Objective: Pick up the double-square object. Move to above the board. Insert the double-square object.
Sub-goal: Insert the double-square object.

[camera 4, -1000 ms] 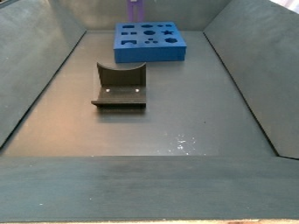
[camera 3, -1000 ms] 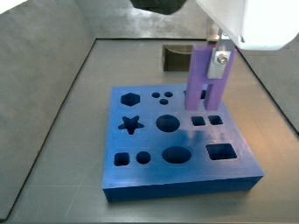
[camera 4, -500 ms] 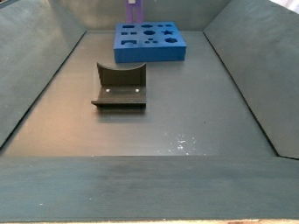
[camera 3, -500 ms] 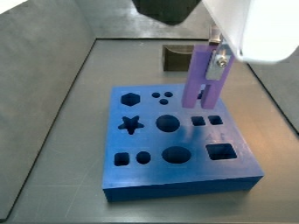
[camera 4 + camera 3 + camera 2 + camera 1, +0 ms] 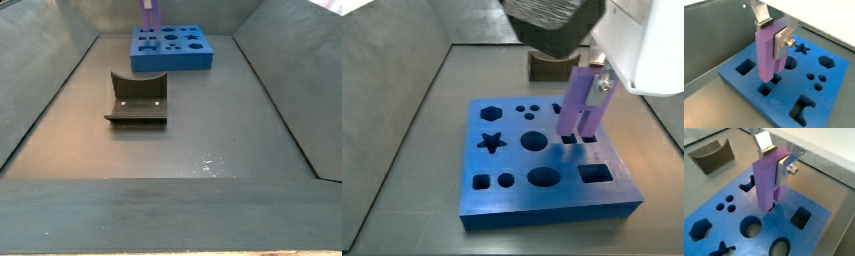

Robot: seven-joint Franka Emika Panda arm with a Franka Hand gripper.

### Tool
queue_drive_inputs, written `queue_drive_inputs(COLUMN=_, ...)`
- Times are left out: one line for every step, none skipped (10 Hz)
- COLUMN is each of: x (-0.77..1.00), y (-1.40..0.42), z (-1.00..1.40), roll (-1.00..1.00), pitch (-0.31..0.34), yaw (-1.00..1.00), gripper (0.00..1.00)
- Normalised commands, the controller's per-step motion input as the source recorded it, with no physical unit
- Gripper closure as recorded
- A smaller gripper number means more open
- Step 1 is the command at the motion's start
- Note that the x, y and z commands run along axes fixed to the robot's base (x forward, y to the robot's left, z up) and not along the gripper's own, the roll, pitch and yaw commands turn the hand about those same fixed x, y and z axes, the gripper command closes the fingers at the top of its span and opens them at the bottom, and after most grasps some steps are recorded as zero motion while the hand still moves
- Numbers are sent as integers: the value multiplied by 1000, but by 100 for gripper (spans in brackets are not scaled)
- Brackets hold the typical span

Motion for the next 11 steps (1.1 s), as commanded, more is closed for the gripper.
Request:
queue_drive_inputs(x=434, y=0, z=-77, roll=57, pitch=0, yaw=220, gripper=100)
queue_drive_inputs(x=340, y=0, z=-89, roll=11, pitch=0, yaw=320, gripper=100)
queue_drive_inputs(x=243, y=0, z=-74, roll=14, pitch=-49, yaw=354, gripper=100)
queue_drive_inputs(x=149, y=-37, z=-154, roll=37, pitch=-137, yaw=360, gripper=100)
queue_drive_inputs(x=91, y=0, z=-34, roll=0, pitch=0, yaw=89, gripper=100)
queue_drive_inputs(x=14, y=0, z=-137, roll=54, pitch=-100, yaw=0, gripper=100)
queue_drive_inputs(x=0, y=0, z=-77, roll=137, pitch=-134, yaw=0, gripper=100)
queue_drive_inputs(x=0, y=0, z=0, roll=191, pitch=0, yaw=0, gripper=100)
queue_drive_inputs(x=0, y=0, z=-26, roll=163, pitch=0, yaw=0, gripper=100)
queue_drive_inputs(x=-60, y=0, z=-177, roll=66, pitch=-123, yaw=0, gripper=100)
queue_drive_inputs(x=-106, y=0, z=-249, roll=60, pitch=-211, yaw=0, gripper=100)
